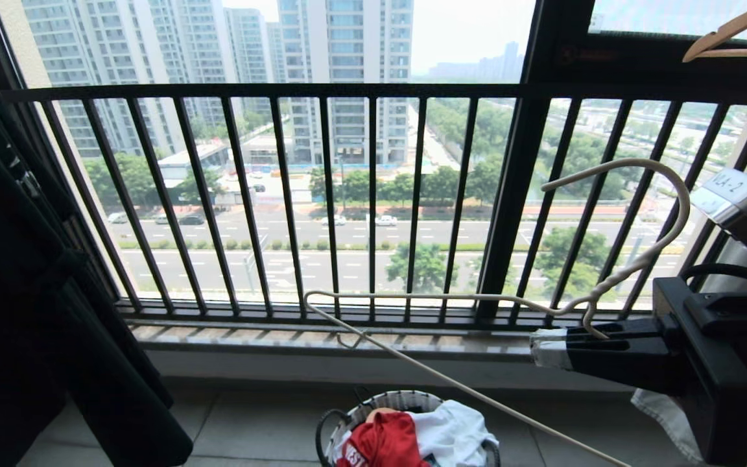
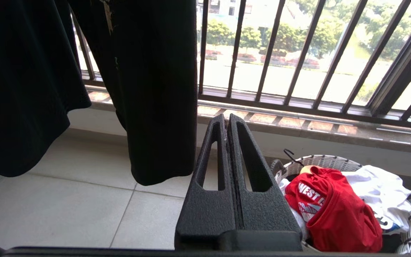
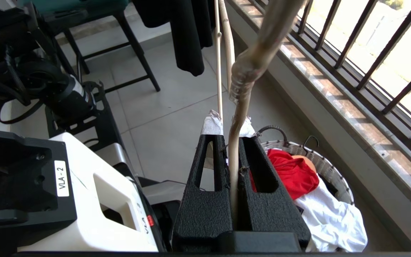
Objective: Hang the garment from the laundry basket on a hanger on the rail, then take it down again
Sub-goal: Pick up clothes from the basket
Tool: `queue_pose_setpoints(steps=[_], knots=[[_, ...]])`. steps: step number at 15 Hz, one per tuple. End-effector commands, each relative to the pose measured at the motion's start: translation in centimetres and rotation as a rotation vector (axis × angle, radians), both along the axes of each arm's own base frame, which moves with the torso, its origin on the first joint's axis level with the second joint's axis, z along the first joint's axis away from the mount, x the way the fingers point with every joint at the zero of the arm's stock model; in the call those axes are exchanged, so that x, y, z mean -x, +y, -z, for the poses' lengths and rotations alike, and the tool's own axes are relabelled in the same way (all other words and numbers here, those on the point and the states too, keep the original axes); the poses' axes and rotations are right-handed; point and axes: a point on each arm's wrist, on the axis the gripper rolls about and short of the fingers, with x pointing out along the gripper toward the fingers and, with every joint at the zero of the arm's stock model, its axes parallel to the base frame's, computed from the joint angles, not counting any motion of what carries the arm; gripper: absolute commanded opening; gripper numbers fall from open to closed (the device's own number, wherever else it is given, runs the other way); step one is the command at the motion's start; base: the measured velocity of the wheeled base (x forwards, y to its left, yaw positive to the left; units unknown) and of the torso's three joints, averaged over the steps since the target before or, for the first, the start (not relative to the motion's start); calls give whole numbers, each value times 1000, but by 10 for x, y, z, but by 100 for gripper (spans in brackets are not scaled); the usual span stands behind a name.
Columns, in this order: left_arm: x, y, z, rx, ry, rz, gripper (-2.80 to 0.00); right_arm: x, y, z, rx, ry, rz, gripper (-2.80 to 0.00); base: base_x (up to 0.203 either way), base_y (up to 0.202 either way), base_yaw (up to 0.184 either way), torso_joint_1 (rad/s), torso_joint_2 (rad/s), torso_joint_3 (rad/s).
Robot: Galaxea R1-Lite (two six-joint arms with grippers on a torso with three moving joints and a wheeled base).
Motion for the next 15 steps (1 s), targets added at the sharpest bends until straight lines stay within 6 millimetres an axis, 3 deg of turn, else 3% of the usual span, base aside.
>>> queue_pose_setpoints(steps=[1, 15], knots=[[0, 0, 0, 1, -1, -1, -280, 0, 0, 0, -1, -1, -3, -280, 0, 0, 0, -179, 500, 305], [0, 0, 0, 1, -1, -1, -280, 1, -1, -1, -5, -7, -3, -280, 0, 0, 0, -124, 463, 336]])
